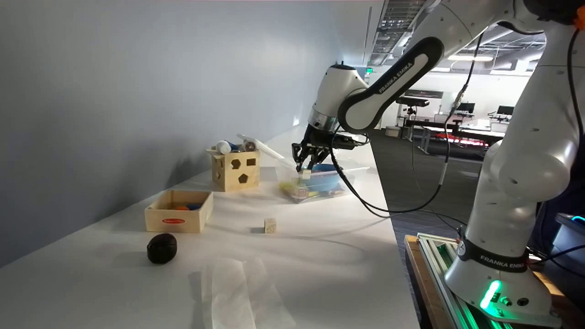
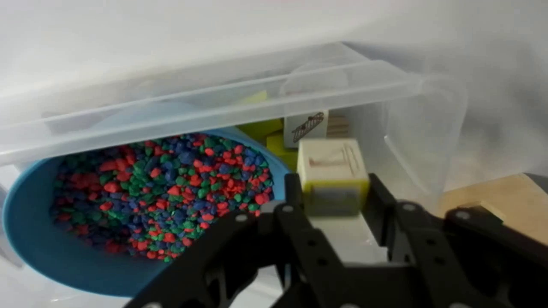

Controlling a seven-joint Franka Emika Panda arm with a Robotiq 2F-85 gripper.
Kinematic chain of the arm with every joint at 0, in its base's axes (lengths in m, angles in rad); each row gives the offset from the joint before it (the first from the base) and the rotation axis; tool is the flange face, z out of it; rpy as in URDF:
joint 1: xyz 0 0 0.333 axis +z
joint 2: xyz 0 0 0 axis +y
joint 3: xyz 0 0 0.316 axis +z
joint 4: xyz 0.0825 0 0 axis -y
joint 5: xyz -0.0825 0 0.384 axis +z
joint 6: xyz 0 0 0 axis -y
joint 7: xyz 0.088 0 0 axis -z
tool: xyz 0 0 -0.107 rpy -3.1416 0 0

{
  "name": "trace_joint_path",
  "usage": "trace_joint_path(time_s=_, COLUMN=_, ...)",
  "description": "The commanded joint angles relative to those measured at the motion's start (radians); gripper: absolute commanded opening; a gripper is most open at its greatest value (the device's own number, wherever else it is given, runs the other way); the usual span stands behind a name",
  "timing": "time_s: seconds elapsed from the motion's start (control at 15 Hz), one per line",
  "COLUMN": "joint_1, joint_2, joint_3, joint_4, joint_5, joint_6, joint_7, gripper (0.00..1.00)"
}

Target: Put the cubes in the bowl

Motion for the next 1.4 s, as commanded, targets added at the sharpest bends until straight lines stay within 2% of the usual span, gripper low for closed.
trace_joint_path(time_s=0.0, joint_1=0.041, joint_2=-0.005, joint_3=-0.025, joint_4=0.015, joint_5=0.002, joint_6=-0.02, joint_7=0.014, gripper=0.73)
trace_joint_path(time_s=0.2, joint_1=0.069, joint_2=-0.127, joint_3=-0.009, joint_4=-0.047, joint_5=-0.017, joint_6=-0.03, joint_7=0.013, gripper=0.96)
trace_joint_path(time_s=0.27, joint_1=0.081, joint_2=-0.162, joint_3=0.001, joint_4=-0.061, joint_5=-0.016, joint_6=-0.039, joint_7=-0.01, gripper=0.99)
trace_joint_path(time_s=0.33, joint_1=0.12, joint_2=-0.168, joint_3=0.001, joint_4=-0.068, joint_5=0.038, joint_6=-0.044, joint_7=-0.094, gripper=1.0)
trace_joint_path(time_s=0.47, joint_1=0.175, joint_2=-0.158, joint_3=0.019, joint_4=-0.059, joint_5=0.083, joint_6=-0.091, joint_7=-0.183, gripper=1.0)
trace_joint_path(time_s=0.73, joint_1=0.218, joint_2=-0.029, joint_3=0.064, joint_4=0.0, joint_5=0.056, joint_6=-0.151, joint_7=-0.275, gripper=1.0)
trace_joint_path(time_s=1.07, joint_1=0.304, joint_2=0.089, joint_3=0.03, joint_4=0.056, joint_5=0.261, joint_6=-0.159, joint_7=-0.615, gripper=1.0)
trace_joint_path(time_s=1.33, joint_1=0.341, joint_2=0.101, joint_3=0.028, joint_4=0.103, joint_5=0.433, joint_6=-0.254, joint_7=-0.909, gripper=1.0)
